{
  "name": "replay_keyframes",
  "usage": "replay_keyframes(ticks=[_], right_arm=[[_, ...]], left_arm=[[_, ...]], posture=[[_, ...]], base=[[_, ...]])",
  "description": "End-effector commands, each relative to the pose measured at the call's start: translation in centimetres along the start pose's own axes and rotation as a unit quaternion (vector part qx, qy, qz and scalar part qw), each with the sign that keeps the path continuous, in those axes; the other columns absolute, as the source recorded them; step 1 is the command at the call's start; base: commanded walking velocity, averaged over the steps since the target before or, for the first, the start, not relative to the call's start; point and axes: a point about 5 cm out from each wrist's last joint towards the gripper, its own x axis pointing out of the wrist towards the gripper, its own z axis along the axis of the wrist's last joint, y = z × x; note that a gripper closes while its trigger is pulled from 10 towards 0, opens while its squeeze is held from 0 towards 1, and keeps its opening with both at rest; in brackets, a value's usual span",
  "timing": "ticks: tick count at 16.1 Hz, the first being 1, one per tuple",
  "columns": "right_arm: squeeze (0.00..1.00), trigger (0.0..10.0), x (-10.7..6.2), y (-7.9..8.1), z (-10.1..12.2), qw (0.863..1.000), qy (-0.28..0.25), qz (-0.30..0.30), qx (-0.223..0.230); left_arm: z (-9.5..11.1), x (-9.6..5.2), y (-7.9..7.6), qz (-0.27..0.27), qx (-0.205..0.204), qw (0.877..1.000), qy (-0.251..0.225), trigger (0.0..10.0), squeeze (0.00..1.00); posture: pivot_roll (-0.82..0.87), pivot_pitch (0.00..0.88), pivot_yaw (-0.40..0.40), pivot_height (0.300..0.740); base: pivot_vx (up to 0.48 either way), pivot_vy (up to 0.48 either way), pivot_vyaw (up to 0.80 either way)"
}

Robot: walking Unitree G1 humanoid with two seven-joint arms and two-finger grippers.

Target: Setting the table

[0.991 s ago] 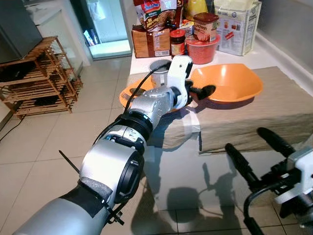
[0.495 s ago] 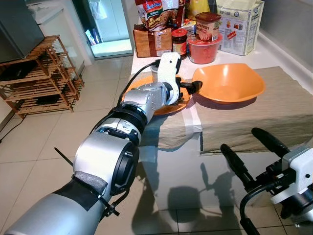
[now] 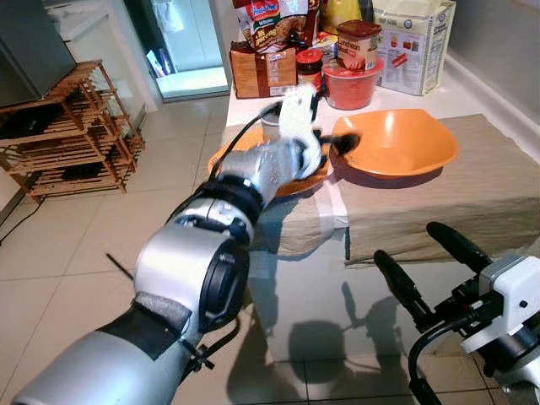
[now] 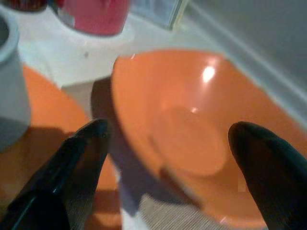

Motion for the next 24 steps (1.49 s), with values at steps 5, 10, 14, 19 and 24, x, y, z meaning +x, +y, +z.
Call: replay_keyframes(ticks=[5,10,14,19,24], right_arm=[[0.0,10.0,0.0,0.3,-0.2,1.0,0.008,0.004,0.005],[0.0,10.0,0.0,0.6,-0.3,1.0,0.011,0.005,0.007],[0.0,10.0,0.0,0.8,-0.4,1.0,0.014,0.005,0.008],[0.0,10.0,0.0,0.9,-0.5,1.0,0.016,0.005,0.006],[0.0,10.0,0.1,1.0,-0.7,1.0,0.018,0.006,0.007]], left_arm=[[-0.5,0.0,0.5,0.036,-0.008,0.999,0.01,10.0,0.0],[-1.3,-0.1,1.5,0.066,0.015,0.997,0.021,10.0,0.0],[-1.7,0.0,1.4,0.063,0.025,0.997,0.025,10.0,1.0],[-1.4,0.1,0.8,0.054,0.018,0.998,0.017,10.0,1.0],[-1.3,0.3,0.3,0.046,-0.004,0.999,0.015,10.0,0.0]], posture=[[-0.23,0.014,0.162,0.74],[-0.23,0.032,0.166,0.74],[-0.24,0.031,0.169,0.74],[-0.24,0.032,0.172,0.74],[-0.24,0.027,0.174,0.74]], base=[[0.0,0.0,0.0],[0.0,0.0,0.0],[0.0,0.0,0.0],[0.0,0.0,0.0],[0.0,0.0,0.0]])
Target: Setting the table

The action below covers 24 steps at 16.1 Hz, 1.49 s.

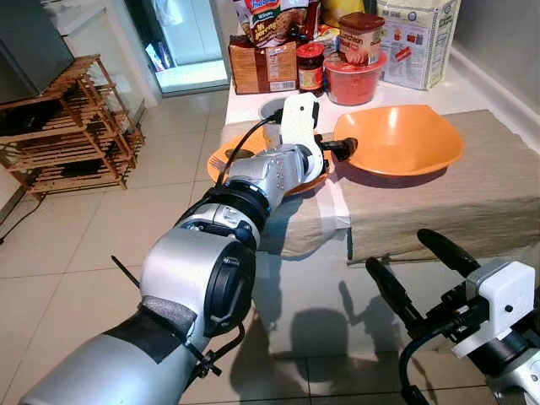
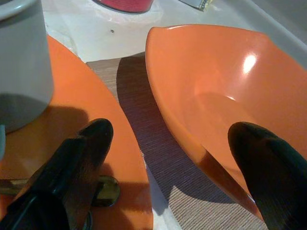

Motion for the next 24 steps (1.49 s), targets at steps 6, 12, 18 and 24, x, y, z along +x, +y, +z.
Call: replay_keyframes(ticks=[6,12,18,24], right_arm=[[0.0,10.0,0.2,0.4,-0.3,1.0,0.002,0.002,0.008],[0.0,10.0,0.3,0.8,-0.4,1.0,0.003,0.003,0.01],[0.0,10.0,0.5,1.1,-0.4,1.0,0.004,0.002,0.015],[0.0,10.0,0.5,1.3,-0.7,1.0,0.007,0.002,0.016]], left_arm=[[0.4,0.1,-0.8,-0.007,0.0,1.0,0.001,10.0,0.0],[0.4,0.3,-1.8,-0.027,0.031,0.999,0.004,10.0,0.0],[-1.1,0.5,-1.7,-0.023,0.054,0.998,0.033,10.0,0.0],[-1.5,0.6,-1.8,-0.024,0.049,0.998,0.033,10.0,0.0]], posture=[[-0.24,0.014,0.18,0.74],[-0.24,0.028,0.181,0.74],[-0.24,0.04,0.183,0.74],[-0.24,0.047,0.185,0.74]], base=[[0.0,0.0,0.0],[0.0,0.0,0.0],[0.0,0.0,0.0],[0.0,0.0,0.0]])
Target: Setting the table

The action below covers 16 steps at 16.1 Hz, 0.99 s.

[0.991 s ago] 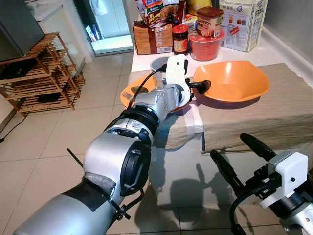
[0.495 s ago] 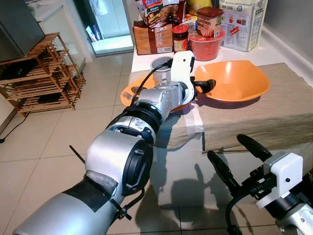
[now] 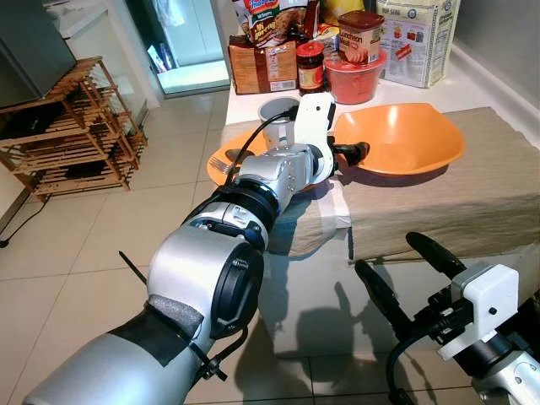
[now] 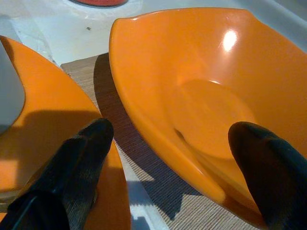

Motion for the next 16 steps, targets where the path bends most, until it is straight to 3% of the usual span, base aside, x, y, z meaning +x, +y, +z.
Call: replay_keyframes(ticks=[1,3,5,6,11,15,16], right_arm=[[0.0,10.0,0.0,0.2,-0.3,1.0,0.008,0.001,0.007],[0.0,10.0,0.0,0.2,-0.3,1.0,0.009,0.001,0.008],[0.0,10.0,0.0,0.3,-0.3,1.0,0.009,0.0,0.008],[0.0,10.0,0.0,0.3,-0.3,1.0,0.009,0.0,0.008],[0.0,10.0,-0.1,0.3,-0.4,1.0,0.011,0.0,0.009],[0.0,10.0,-0.1,0.3,-0.6,1.0,0.012,0.0,0.011],[0.0,10.0,-0.1,0.3,-0.7,1.0,0.014,0.0,0.01]], left_arm=[[-1.2,0.3,-0.4,-0.003,-0.008,1.0,0.016,10.0,0.0],[-1.3,0.3,-0.7,-0.009,-0.031,0.999,0.019,10.0,0.0],[-1.5,0.4,-0.6,-0.004,-0.034,0.999,0.022,1.5,0.0],[-1.5,0.4,-0.6,-0.005,-0.034,0.999,0.021,0.0,0.0],[-1.5,0.3,-0.3,0.004,-0.038,0.999,0.018,0.0,0.0],[0.3,0.2,-1.1,-0.025,0.004,0.999,-0.022,0.0,0.0],[1.7,0.1,-1.6,-0.04,0.044,0.997,-0.055,0.0,0.0]], posture=[[-0.24,0.047,0.185,0.74],[-0.25,0.049,0.186,0.74],[-0.25,0.049,0.187,0.74],[-0.25,0.051,0.187,0.74],[-0.25,0.053,0.188,0.74],[-0.24,0.05,0.185,0.74],[-0.24,0.046,0.184,0.74]], base=[[0.0,0.0,0.0],[0.0,0.0,0.0],[0.0,0.0,0.0],[0.0,0.0,0.0],[0.0,0.0,0.0],[0.0,0.0,0.0],[0.0,0.0,0.0]])
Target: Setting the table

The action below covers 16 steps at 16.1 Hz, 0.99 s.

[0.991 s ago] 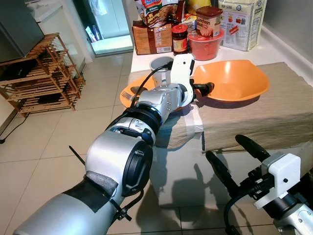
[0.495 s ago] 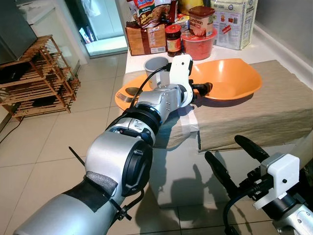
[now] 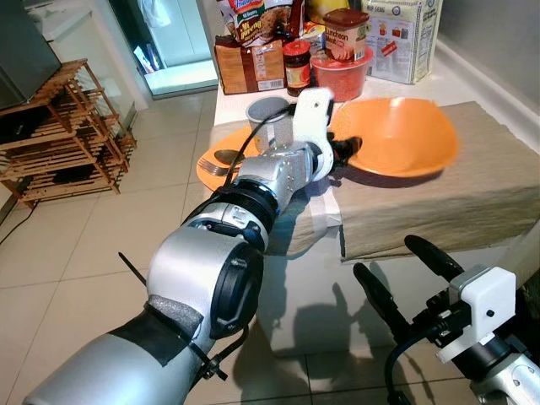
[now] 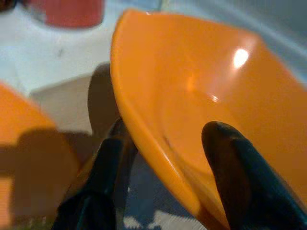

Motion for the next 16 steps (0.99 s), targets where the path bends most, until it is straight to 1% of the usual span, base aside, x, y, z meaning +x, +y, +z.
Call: replay_keyframes(ticks=[1,2,5,6,8,9,11,12,15,16], right_arm=[[0.0,10.0,0.0,0.1,-0.4,1.0,0.006,-0.001,0.004],[0.0,10.0,0.1,0.1,-0.5,1.0,0.007,0.0,0.005],[0.0,10.0,0.3,0.1,-0.6,1.0,0.006,0.003,0.005],[0.0,10.0,0.3,0.1,-0.6,1.0,0.006,0.003,0.005],[0.0,10.0,0.2,0.2,-0.8,1.0,0.009,0.004,0.007],[0.0,10.0,0.2,0.3,-0.8,1.0,0.01,0.004,0.007],[0.0,10.0,0.3,0.0,-0.8,1.0,0.011,-0.003,0.007],[0.0,10.0,0.3,-0.1,-0.9,1.0,0.014,-0.007,0.004],[0.0,10.0,0.2,-0.1,-1.0,1.0,0.015,-0.01,0.006],[0.0,10.0,0.2,-0.1,-1.0,1.0,0.016,-0.011,0.007]], left_arm=[[1.8,0.3,-1.9,-0.04,0.028,0.998,-0.028,0.0,0.0],[2.0,0.3,-2.1,-0.046,0.031,0.998,-0.029,0.0,0.0],[1.6,0.1,-1.1,-0.014,0.035,0.999,-0.027,0.0,0.0],[1.5,0.1,-0.9,-0.012,0.034,0.999,-0.025,0.0,0.0],[0.9,0.0,-0.1,0.015,0.039,0.999,-0.02,0.0,0.0],[0.7,0.0,0.0,0.016,0.045,0.999,-0.017,0.0,0.0],[0.1,-0.1,0.5,0.026,0.032,0.999,-0.011,0.0,0.0],[-0.1,-0.1,0.5,0.027,0.037,0.999,-0.007,0.0,0.0],[-0.1,-0.1,0.6,0.031,0.041,0.999,-0.009,0.0,0.0],[0.0,-0.1,0.6,0.035,0.041,0.998,-0.011,0.7,0.0]], posture=[[-0.24,0.041,0.182,0.74],[-0.23,0.039,0.181,0.74],[-0.23,0.03,0.183,0.74],[-0.23,0.029,0.182,0.74],[-0.23,0.028,0.181,0.74],[-0.23,0.028,0.181,0.74],[-0.23,0.033,0.18,0.74],[-0.23,0.034,0.18,0.74],[-0.23,0.04,0.178,0.74],[-0.23,0.04,0.178,0.74]], base=[[0.0,0.0,0.0],[0.0,0.0,0.0],[0.0,0.0,0.0],[0.0,0.0,0.0],[0.0,0.0,0.0],[0.0,0.0,0.0],[0.0,0.0,0.0],[0.0,0.0,0.0],[0.0,0.0,0.0],[0.0,0.0,0.0]])
